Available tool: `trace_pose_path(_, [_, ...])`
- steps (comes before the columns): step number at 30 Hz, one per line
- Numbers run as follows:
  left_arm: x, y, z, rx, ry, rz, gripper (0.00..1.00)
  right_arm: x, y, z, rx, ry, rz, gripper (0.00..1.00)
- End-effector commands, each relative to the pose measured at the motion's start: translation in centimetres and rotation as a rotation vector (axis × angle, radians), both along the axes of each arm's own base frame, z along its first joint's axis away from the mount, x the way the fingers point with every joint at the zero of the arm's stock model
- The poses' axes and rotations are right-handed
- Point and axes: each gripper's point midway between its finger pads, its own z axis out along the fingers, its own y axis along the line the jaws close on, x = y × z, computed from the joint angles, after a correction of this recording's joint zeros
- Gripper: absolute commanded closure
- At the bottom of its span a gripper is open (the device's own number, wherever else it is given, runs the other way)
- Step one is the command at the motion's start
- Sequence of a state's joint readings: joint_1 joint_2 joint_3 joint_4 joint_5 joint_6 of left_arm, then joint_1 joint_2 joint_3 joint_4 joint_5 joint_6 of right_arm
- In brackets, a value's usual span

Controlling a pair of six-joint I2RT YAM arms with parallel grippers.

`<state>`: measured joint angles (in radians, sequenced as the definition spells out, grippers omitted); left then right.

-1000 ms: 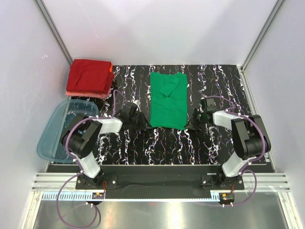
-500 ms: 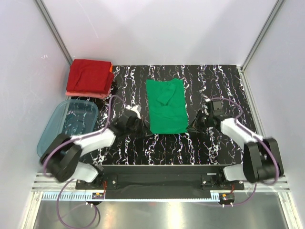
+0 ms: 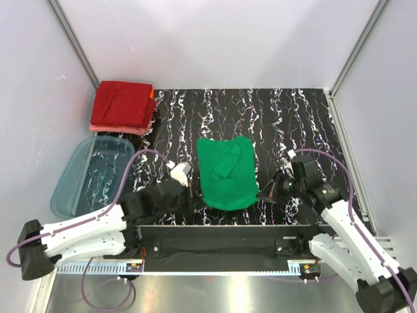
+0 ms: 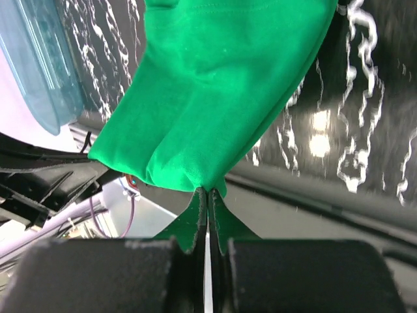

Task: Fold and stack the t-shirts

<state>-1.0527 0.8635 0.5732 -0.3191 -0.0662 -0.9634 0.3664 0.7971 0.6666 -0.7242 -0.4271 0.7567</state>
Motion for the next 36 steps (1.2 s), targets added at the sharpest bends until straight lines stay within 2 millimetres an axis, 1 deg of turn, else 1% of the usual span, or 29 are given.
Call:
trace_pose_path(1, [-0.3,1.5,-0.1,0.025,0.010,0.082,1.00,-1.6,-0.8,1.1,-0.012,0.038,-0.057,1.00])
trace_pose_path(5, [0.4,1.6,1.8,0.030,-0.030,0.096,1.00,-0.8,-1.4,2.1,-0.055,0.002,-0.072,1.00])
trace_pose_path(7, [0.9,1.8,2.3,0.055,-0.056,0.109,1.00,-0.3,-1.6,2.9,-0.078,-0.023,-0.070,1.00])
trace_pose_path(8, [1.3,1.6,3.3,0.060,-0.076,0.108,1.00,0.2,-1.9,2.9,-0.103,-0.026,-0.081,1.00])
trace_pose_path(10, [2.0,2.0,3.8,0.098,-0.103,0.122,1.00,1.2,-2.3,4.1,-0.136,-0.069,-0.097,1.00])
trace_pose_path(11, [2.4,1.7,4.8,0.094,-0.116,0.126,1.00,1.7,-2.3,4.1,-0.154,-0.064,-0.095,1.00])
trace_pose_path(12, [2.6,1.9,4.9,0.112,-0.122,0.132,1.00,2.3,-2.3,5.1,-0.158,-0.093,-0.093,1.00])
trace_pose_path(14, [3.7,1.9,5.6,0.127,-0.138,0.142,1.00,3.5,-2.4,4.9,-0.198,-0.088,-0.101,1.00])
trace_pose_path(15, [3.9,1.8,5.7,0.129,-0.133,0.135,1.00,4.1,-2.4,5.5,-0.207,-0.110,-0.094,1.00])
trace_pose_path(16, [4.8,2.2,5.9,0.140,-0.139,0.151,1.00,4.6,-2.4,5.6,-0.219,-0.113,-0.094,1.00])
trace_pose_path(17, [5.4,2.1,6.1,0.145,-0.138,0.154,1.00,5.4,-2.4,5.2,-0.243,-0.099,-0.094,1.00])
trace_pose_path(18, [5.7,2.0,6.2,0.145,-0.131,0.146,1.00,6.2,-2.2,5.6,-0.251,-0.121,-0.088,1.00])
trace_pose_path(19, [6.6,2.5,6.3,0.158,-0.137,0.161,1.00,6.7,-2.2,5.6,-0.262,-0.122,-0.088,1.00])
trace_pose_path(20, [7.1,2.2,6.5,0.160,-0.134,0.156,1.00,7.5,-2.3,5.2,-0.288,-0.111,-0.093,1.00])
trace_pose_path(21, [7.6,2.3,6.5,0.166,-0.135,0.159,1.00,8.3,-2.1,5.9,-0.295,-0.139,-0.084,1.00])
trace_pose_path(22, [8.6,2.9,6.6,0.177,-0.139,0.175,1.00,9.0,-2.2,6.0,-0.312,-0.147,-0.087,1.00])
trace_pose_path(23, [9.2,2.7,6.8,0.180,-0.133,0.170,1.00,9.9,-2.2,5.5,-0.331,-0.128,-0.086,1.00])
trace_pose_path(24, [9.7,2.8,6.9,0.184,-0.133,0.172,1.00,10.8,-2.2,6.3,-0.336,-0.154,-0.083,1.00])
trace_pose_path(25, [11.0,3.1,6.8,0.199,-0.133,0.186,1.00,11.5,-2.2,6.4,-0.338,-0.158,-0.084,1.00])
trace_pose_path(26, [11.4,3.1,6.8,0.200,-0.128,0.180,1.00,12.4,-2.4,5.8,-0.349,-0.138,-0.086,1.00])
trace_pose_path(27, [12.0,3.1,6.8,0.202,-0.126,0.182,1.00,13.4,-2.3,6.4,-0.346,-0.160,-0.086,1.00])
trace_pose_path(28, [12.9,3.6,6.6,0.215,-0.122,0.194,1.00,14.0,-2.2,6.4,-0.335,-0.158,-0.080,1.00])
trace_pose_path(29, [13.6,3.3,6.4,0.215,-0.114,0.186,1.00,14.9,-2.6,5.7,-0.341,-0.135,-0.087,1.00])
trace_pose_path(30, [14.1,3.3,6.3,0.218,-0.110,0.186,1.00,15.9,-2.6,6.0,-0.336,-0.151,-0.085,1.00])
trace_pose_path(31, [15.2,3.5,6.0,0.230,-0.100,0.195,1.00,16.6,-2.5,5.1,-0.331,-0.126,-0.078,1.00])
trace_pose_path(33, [16.3,3.4,5.8,0.230,-0.090,0.190,1.00,18.1,-2.7,5.1,-0.326,-0.134,-0.082,1.00])
trace_pose_path(34, [17.5,3.6,5.5,0.245,-0.084,0.206,1.00,18.7,-2.7,4.2,-0.327,-0.112,-0.073,1.00])
trace_pose_path(35, [17.8,3.3,5.4,0.235,-0.070,0.188,1.00,19.5,-2.7,4.4,-0.323,-0.121,-0.075,1.00])
trace_pose_path(36, [18.7,3.7,5.3,0.238,-0.065,0.200,1.00,20.2,-2.9,4.3,-0.320,-0.123,-0.081,1.00])
